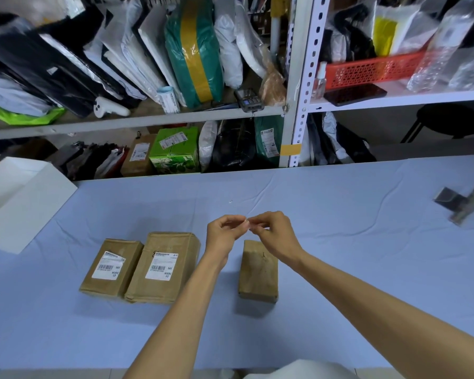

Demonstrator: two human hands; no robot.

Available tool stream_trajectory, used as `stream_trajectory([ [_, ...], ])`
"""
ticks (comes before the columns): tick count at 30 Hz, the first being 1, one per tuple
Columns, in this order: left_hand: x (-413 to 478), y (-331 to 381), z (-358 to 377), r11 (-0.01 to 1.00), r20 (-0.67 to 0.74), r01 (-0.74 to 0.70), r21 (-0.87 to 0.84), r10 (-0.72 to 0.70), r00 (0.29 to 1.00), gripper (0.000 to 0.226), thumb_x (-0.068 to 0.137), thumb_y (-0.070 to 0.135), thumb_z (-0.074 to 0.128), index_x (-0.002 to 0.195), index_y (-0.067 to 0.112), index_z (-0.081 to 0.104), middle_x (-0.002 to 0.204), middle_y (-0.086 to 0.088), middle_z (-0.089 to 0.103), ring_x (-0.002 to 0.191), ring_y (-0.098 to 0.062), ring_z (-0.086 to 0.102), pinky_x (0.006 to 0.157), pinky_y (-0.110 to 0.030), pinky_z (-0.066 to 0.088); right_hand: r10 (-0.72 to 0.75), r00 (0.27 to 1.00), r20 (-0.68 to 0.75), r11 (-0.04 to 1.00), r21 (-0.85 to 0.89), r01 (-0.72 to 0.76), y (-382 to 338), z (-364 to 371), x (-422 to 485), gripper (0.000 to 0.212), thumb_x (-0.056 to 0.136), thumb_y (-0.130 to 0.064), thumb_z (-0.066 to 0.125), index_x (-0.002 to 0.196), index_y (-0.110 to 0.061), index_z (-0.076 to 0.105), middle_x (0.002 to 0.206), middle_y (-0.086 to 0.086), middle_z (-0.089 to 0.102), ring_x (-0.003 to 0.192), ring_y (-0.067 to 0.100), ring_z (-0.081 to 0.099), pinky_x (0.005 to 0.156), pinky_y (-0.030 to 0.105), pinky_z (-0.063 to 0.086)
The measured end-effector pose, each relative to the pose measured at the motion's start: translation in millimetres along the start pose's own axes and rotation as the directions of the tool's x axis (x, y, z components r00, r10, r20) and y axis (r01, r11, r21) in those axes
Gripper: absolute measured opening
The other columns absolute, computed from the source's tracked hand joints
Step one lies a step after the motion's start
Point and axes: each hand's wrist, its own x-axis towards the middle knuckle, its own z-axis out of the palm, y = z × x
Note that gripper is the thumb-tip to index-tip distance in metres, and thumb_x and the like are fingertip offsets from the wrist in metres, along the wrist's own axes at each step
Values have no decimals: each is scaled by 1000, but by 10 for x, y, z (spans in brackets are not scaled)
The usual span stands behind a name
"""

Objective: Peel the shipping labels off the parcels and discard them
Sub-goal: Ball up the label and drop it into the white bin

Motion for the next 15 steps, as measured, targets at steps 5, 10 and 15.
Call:
stream_trajectory([
  [5,-22,-9,-4,1000,-24,-17,24,18,1000,9,80,2,73,82,10,71,85,-12,73,82,-23,71,78,-26,56,19,1000,-20,992,126,-16,-22,11,-2,23,85,-6,69,108,-9,68,81,5,73,72,9,70,73,24,59],
  [10,-18,55,52,999,-18,-44,-7,44,999,6,85,4,68,82,6,72,85,-14,73,83,-26,72,73,-22,58,82,992,-99,970,236,-56,-72,-58,65,11,79,-10,76,81,-1,69,67,10,70,61,20,69,63,33,60],
  [15,-14,146,102,995,81,-98,11,97,992,18,86,9,68,103,9,74,99,-6,75,93,-15,71,81,-21,56,107,977,-183,957,286,-51,-110,-40,101,9,84,-12,69,82,-11,78,69,1,73,65,17,69,65,29,59],
])
